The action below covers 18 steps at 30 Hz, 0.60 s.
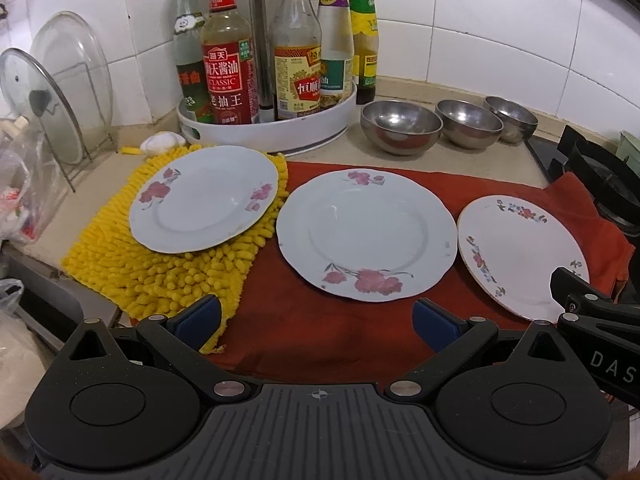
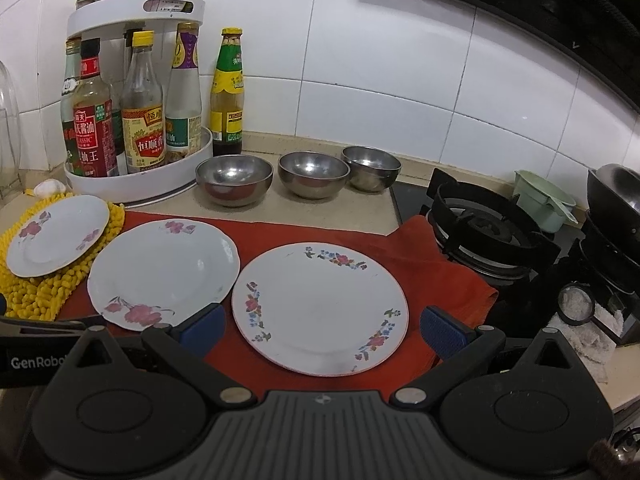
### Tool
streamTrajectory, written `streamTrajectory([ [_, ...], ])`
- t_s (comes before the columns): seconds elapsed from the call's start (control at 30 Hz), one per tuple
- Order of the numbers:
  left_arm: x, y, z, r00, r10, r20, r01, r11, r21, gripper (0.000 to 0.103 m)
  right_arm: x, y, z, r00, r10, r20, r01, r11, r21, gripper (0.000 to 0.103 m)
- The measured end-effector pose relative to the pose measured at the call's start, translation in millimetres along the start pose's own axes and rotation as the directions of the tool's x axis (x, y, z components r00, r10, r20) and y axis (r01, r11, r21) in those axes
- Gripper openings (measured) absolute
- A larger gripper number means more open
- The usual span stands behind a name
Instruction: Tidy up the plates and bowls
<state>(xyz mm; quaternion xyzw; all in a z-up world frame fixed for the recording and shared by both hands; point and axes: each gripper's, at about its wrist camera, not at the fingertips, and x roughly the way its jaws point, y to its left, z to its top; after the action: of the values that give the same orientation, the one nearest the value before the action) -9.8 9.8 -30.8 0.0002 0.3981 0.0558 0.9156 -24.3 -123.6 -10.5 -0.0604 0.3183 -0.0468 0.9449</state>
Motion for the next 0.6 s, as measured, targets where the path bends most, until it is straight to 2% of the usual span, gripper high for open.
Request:
streamTrajectory([
  [0.6, 1.4, 3.4, -1.6, 1.0, -0.001, 0.001, 0.001, 1.0, 0.008, 0.103, 0.8, 2.0, 0.0, 1.0, -0.003, -0.009, 0.003, 1.0, -0.001, 0.1],
])
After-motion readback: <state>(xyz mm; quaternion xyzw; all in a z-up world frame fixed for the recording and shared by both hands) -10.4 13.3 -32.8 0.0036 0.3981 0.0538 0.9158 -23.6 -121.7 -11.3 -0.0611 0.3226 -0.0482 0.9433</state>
